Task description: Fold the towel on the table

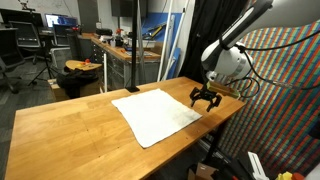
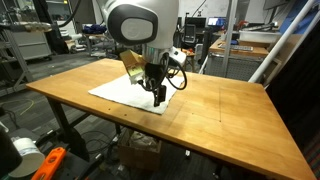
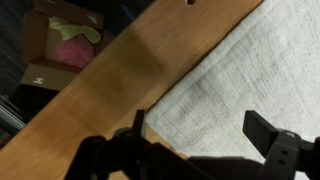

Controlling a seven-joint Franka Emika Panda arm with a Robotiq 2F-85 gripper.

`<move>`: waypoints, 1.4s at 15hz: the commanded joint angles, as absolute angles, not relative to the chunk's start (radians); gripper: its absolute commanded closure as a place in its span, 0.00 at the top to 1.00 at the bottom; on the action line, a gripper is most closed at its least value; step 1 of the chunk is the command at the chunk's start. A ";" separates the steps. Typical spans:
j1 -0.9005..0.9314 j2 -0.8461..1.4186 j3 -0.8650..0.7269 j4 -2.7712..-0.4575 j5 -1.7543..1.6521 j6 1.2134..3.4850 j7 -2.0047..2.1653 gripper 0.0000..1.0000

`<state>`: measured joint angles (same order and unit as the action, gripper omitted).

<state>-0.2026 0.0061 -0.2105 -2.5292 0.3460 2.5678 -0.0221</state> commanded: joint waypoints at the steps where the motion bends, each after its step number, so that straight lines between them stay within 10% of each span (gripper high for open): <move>1: -0.197 0.057 -0.198 -2.493 0.384 2.614 -0.016 1.00; 10: -0.239 0.203 -0.186 -2.434 0.449 2.662 -0.041 1.00; 11: -0.245 0.215 -0.182 -2.426 0.453 2.663 -0.044 0.75; 21: -0.246 0.253 -0.129 -2.380 0.468 2.654 -0.041 0.05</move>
<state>-0.2378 0.2265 -0.1556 -2.4028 0.4399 2.6466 -0.0232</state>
